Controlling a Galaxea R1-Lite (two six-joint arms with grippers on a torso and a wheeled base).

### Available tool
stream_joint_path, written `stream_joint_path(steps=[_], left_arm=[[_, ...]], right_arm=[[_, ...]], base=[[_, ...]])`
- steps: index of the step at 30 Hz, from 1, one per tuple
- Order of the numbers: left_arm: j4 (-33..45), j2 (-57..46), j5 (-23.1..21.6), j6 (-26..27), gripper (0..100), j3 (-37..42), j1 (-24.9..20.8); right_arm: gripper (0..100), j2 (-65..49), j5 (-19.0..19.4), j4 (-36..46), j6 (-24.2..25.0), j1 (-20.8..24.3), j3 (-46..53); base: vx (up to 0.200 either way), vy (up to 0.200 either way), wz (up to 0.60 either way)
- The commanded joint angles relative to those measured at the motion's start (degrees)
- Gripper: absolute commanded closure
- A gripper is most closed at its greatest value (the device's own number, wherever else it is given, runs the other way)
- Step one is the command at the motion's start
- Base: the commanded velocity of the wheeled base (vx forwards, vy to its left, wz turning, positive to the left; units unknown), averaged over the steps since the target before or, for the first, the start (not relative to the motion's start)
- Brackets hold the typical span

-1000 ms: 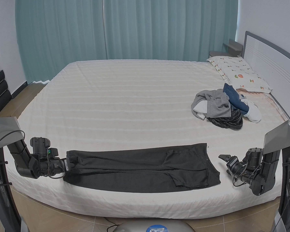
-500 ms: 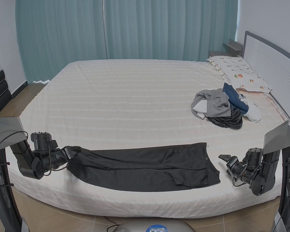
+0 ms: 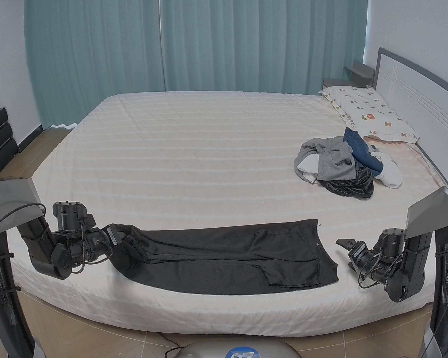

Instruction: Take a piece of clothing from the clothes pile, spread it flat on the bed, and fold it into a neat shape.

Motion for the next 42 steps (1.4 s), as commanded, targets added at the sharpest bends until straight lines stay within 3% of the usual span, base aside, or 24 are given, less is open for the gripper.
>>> stream_joint_path(steps=[1, 9, 19, 31, 42], left_arm=[[-0.02, -0.83, 1.15, -0.15, 100, 0.02, -1.22], [-0.02, -1.97, 5.81, -1.38, 100, 0.02, -4.65], [0.6, -5.48, 7.04, -5.59, 100, 0.46, -9.22], [17.65, -6.36, 17.14, -5.42, 100, -10.61, -19.59], [30.65, -4.43, 19.69, -5.51, 100, -20.28, -27.42]], right_arm=[[0, 0.03, -0.01, -0.58, 0.09, -0.01, -0.08], [0, 0.03, -0.01, -0.58, 0.18, -0.1, -0.34], [0, 0.21, -0.54, -0.58, 0.09, 0.43, -0.08], [0, 0.56, -0.71, -0.58, -0.7, 0.52, 0.01], [0, 0.91, -0.8, -0.58, -1.58, 0.52, 0.1]], base=[[0.0, -0.2, 0.0], [0.0, -0.2, 0.0], [0.0, -0.2, 0.0], [0.0, -0.2, 0.0], [0.0, -0.2, 0.0]])
